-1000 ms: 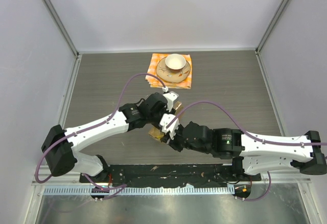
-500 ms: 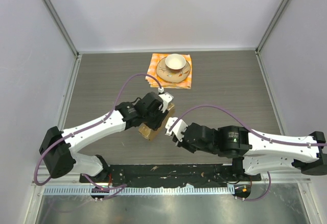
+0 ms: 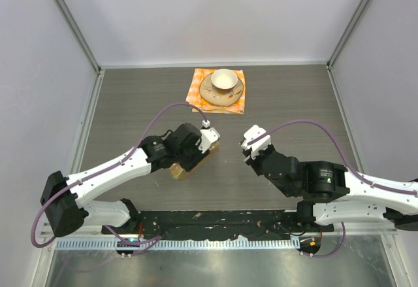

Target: Unpack the express box

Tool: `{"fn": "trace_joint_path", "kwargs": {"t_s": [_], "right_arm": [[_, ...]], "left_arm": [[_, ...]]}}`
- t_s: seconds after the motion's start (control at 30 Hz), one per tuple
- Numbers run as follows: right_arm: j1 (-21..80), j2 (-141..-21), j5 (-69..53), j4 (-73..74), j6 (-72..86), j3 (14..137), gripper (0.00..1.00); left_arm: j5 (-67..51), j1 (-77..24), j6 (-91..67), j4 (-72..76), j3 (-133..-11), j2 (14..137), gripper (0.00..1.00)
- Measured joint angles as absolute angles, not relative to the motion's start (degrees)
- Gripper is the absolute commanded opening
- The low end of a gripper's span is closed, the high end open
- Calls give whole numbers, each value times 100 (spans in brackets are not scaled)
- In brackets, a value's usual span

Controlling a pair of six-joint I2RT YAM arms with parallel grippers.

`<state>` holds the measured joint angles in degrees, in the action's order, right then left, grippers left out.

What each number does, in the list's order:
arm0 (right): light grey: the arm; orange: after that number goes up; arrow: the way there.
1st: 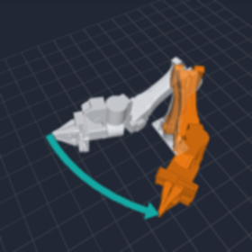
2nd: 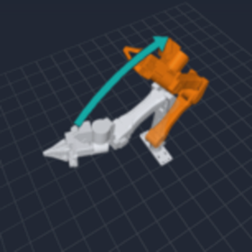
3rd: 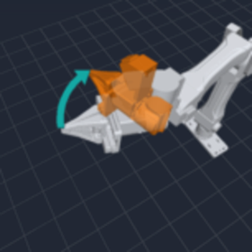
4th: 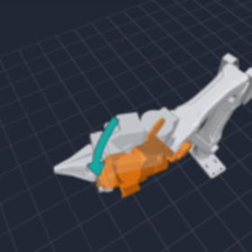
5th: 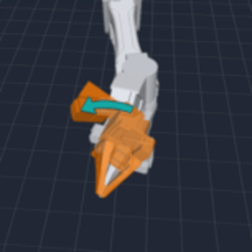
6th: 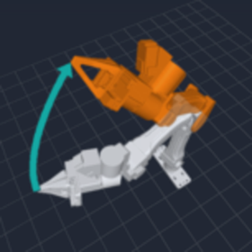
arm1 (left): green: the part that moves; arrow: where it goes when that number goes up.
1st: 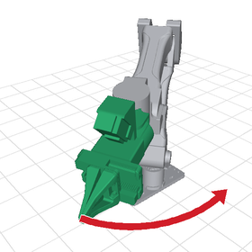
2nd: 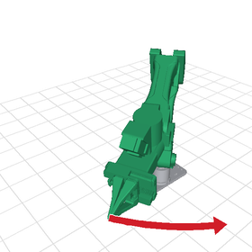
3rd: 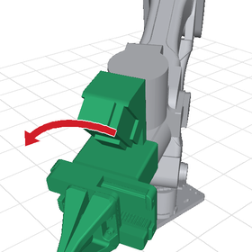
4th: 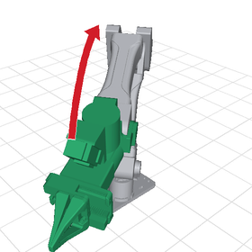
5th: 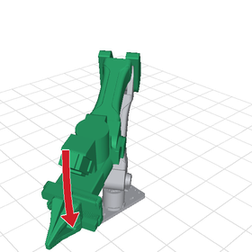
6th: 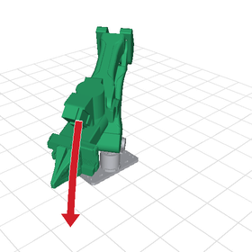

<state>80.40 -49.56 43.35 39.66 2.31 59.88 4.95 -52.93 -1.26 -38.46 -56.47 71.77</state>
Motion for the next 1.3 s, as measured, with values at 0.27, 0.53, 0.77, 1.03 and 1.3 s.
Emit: {"fn": "trace_joint_path", "kwargs": {"t_s": [0.27,0.53,0.77,1.03,1.3], "right_arm": [[7846,-4635,4318,2576,661,5074,1],[7830,-4200,3758,1494,954,4720,1],[7830,-4486,3538,1138,1103,4668,1],[7830,-4777,3542,1125,1256,4491,1],[7830,-4777,3623,1116,1271,4484,1]], "left_arm": [[508,-5739,1066,-3363,-5046,6073,0],[978,-6228,1675,-2679,-4195,5994,0],[1212,-6263,1708,-2453,-4189,6145,0],[1275,-6278,1664,-2375,-4189,6143,0],[1291,-6305,1542,-2375,-4189,6132,0]]}}
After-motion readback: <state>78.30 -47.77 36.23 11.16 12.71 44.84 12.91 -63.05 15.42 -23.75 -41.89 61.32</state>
